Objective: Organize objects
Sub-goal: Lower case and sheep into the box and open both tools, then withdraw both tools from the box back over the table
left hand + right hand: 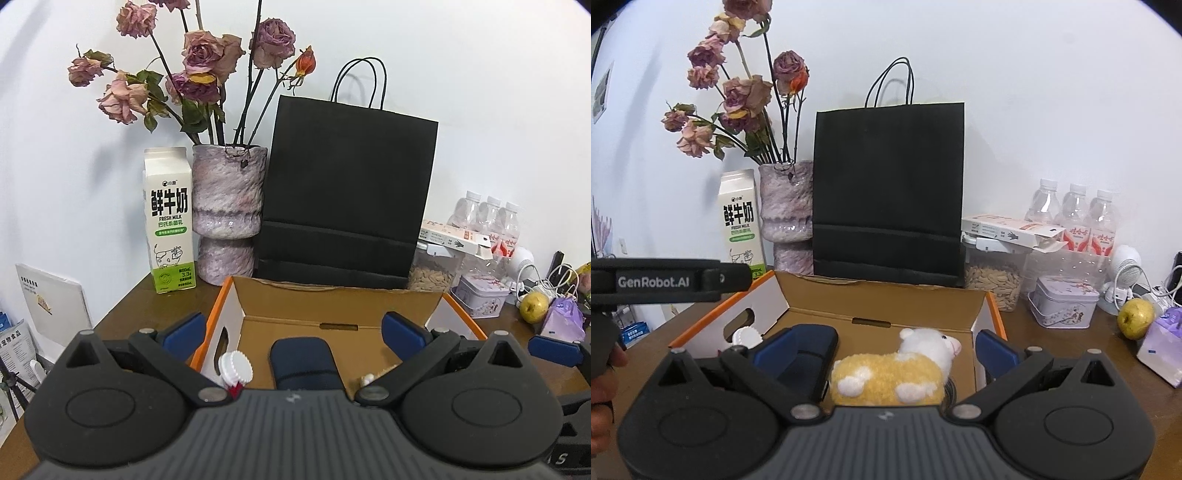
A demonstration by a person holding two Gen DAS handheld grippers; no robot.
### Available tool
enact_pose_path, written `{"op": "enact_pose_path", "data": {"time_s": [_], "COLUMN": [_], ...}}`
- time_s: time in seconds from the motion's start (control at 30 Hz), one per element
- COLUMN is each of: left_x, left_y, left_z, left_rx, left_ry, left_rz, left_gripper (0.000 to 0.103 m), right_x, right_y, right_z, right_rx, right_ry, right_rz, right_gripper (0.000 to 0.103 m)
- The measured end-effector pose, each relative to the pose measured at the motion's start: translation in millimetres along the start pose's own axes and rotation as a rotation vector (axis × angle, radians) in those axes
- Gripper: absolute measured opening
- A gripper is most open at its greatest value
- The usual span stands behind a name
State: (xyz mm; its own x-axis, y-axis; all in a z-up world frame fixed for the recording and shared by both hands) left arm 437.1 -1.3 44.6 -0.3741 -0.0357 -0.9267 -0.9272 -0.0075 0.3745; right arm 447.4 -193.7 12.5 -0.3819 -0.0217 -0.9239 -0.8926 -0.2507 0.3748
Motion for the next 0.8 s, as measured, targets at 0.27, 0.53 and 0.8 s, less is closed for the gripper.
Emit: {"op": "enact_pose_path", "data": {"time_s": [0.27,0.53,0.8], "left_x": [9,21,35], "left_y": [28,54,81], "left_z": [1,-4,-9], "left_rx": [0.002,0.006,0.014], "left_ry": [0.008,-0.001,-0.008], "left_rz": [-0.002,0.005,0.019], "left_gripper": [0.103,0.103,0.103], "right_x": [11,27,43], "right_y": [30,62,91], "right_z": [-3,-5,-8], "right_rx": [0.003,0.004,0.01], "right_ry": [0.0,0.004,0.001], "right_rz": [-0.01,-0.017,-0.008], "right_gripper": [0.103,0.103,0.103]}}
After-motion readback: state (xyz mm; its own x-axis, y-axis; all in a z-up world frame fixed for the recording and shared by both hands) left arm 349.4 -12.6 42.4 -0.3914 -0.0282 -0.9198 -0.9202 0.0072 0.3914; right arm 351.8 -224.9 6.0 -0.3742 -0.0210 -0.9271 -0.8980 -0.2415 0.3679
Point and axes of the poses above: each gripper's, at about its wrist camera, not at the fingertips, and y roughly against the way its jaws point, z to its left, x to its underside, the point moved 4 cm from there along -y, roughly the way its jaws point, and after that the axes turned 4 degrees about -y, right-handed, at the moved point
